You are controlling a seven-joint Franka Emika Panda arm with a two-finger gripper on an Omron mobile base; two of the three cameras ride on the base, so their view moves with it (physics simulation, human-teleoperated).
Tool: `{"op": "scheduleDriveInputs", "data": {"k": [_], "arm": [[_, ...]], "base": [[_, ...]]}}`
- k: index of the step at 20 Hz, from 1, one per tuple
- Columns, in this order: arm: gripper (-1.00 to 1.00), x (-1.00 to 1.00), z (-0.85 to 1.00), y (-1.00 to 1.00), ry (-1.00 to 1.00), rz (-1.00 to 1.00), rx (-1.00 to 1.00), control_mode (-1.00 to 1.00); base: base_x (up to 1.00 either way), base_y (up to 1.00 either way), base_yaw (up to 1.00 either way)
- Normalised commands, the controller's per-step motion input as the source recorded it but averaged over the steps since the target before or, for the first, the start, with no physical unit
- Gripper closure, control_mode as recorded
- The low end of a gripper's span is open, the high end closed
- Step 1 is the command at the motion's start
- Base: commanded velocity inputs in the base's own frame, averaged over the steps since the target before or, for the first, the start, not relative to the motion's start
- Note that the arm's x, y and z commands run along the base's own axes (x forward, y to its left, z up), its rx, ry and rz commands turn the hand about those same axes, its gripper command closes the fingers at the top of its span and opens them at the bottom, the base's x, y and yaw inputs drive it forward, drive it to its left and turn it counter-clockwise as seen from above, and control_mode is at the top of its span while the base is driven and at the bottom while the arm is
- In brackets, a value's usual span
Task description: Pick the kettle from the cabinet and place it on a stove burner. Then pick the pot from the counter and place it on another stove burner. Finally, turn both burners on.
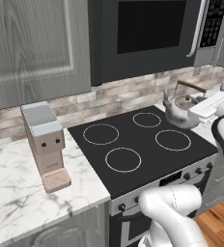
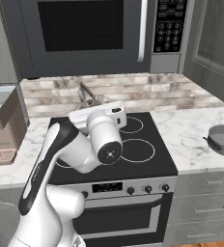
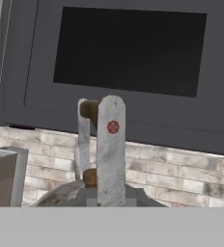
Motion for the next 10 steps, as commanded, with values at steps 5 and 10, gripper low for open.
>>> {"op": "scheduleDriveInputs", "data": {"k": [5,10], "arm": [[1.0,0.37,-0.06,-0.01,0.0,0.0,0.0,-1.0],[1.0,0.29,-0.05,0.0,0.0,0.0,-0.03,-1.0]], "base": [[0.0,0.0,0.0],[0.0,0.0,0.0]]}}
